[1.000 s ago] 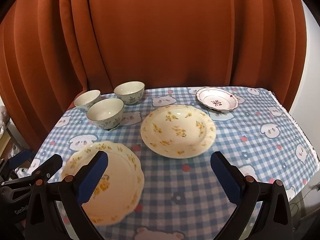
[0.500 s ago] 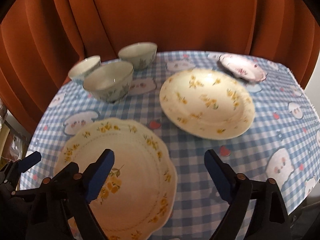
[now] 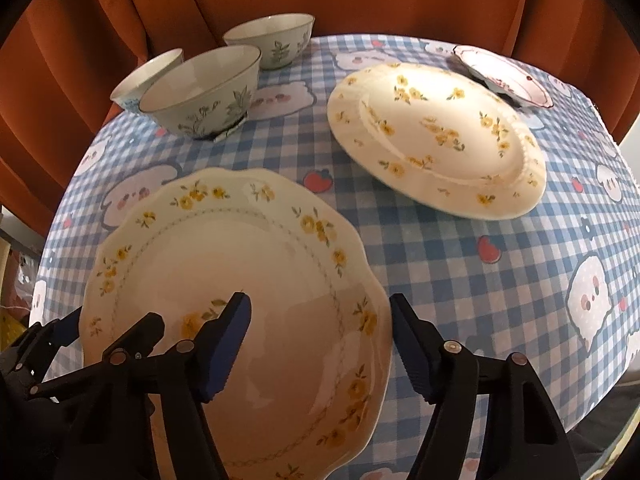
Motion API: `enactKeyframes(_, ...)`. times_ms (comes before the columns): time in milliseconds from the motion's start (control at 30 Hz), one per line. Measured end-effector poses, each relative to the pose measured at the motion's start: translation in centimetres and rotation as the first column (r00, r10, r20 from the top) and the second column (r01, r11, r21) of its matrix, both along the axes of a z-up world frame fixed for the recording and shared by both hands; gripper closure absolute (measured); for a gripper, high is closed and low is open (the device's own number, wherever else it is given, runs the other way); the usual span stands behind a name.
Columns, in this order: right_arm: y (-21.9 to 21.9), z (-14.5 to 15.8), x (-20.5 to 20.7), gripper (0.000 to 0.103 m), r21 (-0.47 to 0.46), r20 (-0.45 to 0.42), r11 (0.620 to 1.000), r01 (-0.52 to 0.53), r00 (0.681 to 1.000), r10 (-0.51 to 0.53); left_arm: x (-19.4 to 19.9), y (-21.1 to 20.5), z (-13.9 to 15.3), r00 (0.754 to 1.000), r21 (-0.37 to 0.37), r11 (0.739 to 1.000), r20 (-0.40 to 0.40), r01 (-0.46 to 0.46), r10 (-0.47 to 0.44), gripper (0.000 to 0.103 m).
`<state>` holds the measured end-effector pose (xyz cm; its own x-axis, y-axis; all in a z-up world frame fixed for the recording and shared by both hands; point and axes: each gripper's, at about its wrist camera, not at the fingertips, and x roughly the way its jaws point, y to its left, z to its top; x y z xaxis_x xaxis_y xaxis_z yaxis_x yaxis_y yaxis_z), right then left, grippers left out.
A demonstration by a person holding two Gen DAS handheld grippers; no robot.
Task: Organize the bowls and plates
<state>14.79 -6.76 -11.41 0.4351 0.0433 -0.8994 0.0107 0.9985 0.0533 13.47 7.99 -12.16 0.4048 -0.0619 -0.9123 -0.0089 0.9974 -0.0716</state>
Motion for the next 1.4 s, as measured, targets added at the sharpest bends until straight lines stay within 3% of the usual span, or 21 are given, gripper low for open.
enactKeyframes(133,0.5,-0.8,0.1,0.033,-0.044,-0.028,0.999,-0.003,1.000,0.002,0.0,0.5,-0.2,1.000,-0.019,1.000,-0.009,-0.018,0.017,0.038)
enactKeyframes(367,0.2,-1.5,0.6,0.033,-0.017,-0.062,1.000,0.011,0.998,-0.012,0.4,0.2,-0.4,1.000,-0.009,1.000,-0.010,0.000,0.000,0.031)
enactKeyframes(667,0.3,-1.0,0.7,0.036,-0.047,-0.139,0.997,0.054,0.988,-0.060,0.6,0.1,-0.3,0.999,-0.026,1.000,-0.051,0.012,-0.013,0.032)
enactKeyframes(967,-0.1,0.1,0.0,0.036,-0.055,-0.143,0.996,0.072,0.987,-0.080,0.2,-0.2,0.3,0.997,-0.032,0.999,-0.075,0.029,-0.031,0.031)
enactKeyframes(1400,-3.5,1.7,-1.0,0.036,-0.017,-0.097,0.994,0.106,0.990,-0.107,0.0,-3.6,2.3,0.998,0.002,0.998,-0.018,0.064,-0.064,0.031)
